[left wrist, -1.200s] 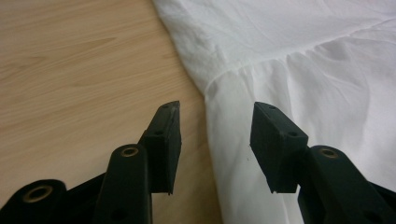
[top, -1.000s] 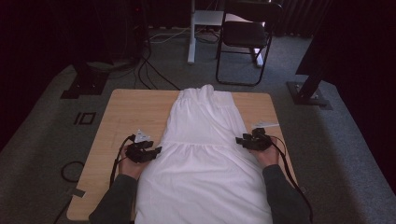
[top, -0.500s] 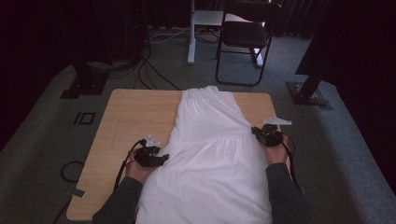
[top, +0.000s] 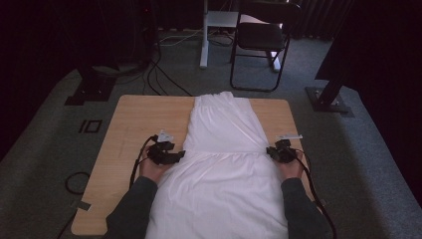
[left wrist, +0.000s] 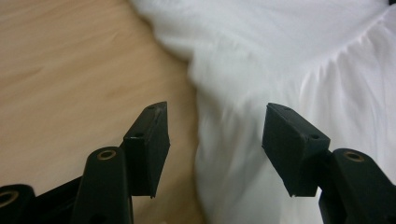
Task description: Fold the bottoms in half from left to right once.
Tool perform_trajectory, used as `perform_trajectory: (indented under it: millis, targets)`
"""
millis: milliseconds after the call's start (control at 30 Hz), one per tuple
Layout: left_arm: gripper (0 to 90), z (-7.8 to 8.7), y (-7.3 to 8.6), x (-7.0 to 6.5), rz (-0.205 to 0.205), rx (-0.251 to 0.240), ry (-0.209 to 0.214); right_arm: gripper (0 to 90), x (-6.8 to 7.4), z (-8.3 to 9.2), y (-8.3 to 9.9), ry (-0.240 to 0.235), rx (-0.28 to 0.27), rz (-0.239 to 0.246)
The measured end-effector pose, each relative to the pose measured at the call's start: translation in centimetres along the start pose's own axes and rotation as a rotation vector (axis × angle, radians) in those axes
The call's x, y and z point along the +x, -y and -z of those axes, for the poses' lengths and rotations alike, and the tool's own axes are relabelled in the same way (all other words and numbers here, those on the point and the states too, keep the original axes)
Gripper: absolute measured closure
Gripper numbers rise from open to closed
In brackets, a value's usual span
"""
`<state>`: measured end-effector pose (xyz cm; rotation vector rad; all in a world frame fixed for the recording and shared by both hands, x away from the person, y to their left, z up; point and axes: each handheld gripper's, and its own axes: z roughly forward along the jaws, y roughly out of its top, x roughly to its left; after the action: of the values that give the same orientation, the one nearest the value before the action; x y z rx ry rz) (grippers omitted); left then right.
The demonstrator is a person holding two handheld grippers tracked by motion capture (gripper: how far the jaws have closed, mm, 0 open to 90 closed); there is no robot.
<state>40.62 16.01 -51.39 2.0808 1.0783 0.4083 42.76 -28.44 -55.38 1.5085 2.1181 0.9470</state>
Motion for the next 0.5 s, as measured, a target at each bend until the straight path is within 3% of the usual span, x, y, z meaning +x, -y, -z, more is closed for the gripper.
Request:
perform_trajectory:
  millis: [67,133,200,233,300,433,500]
  targets:
    - [41.6,-1.5,-0.9,-0.2,0.004,0.019,0.013,81.7,0.1,0.0,0.0,0.003,0.000,0.009]
    - [42.8,-3.2,-1.3,-0.5,-0.014,0.067,-0.005,81.6,0.0,0.0,0.0,-0.001,0.000,0.007]
    - [51.5,-4.1,-1.1,-0.4,-0.024,0.095,-0.012,81.6,0.0,0.0,0.0,-0.005,-0.001,0.005]
    - [62.0,-4.3,-1.0,-0.3,-0.021,0.103,0.007,81.5,-0.1,0.0,0.1,-0.006,-0.004,0.005]
    - [78.8,-4.5,-0.6,-0.2,-0.013,0.106,0.016,80.7,-0.1,0.0,0.2,-0.008,-0.008,-0.004]
    - [85.2,-3.9,0.2,-0.3,-0.030,0.093,-0.005,80.7,0.3,0.2,0.4,-0.019,-0.008,-0.004]
    - [85.5,-3.3,0.9,-0.1,-0.018,0.077,-0.006,80.9,0.8,0.5,0.7,-0.021,-0.004,0.017]
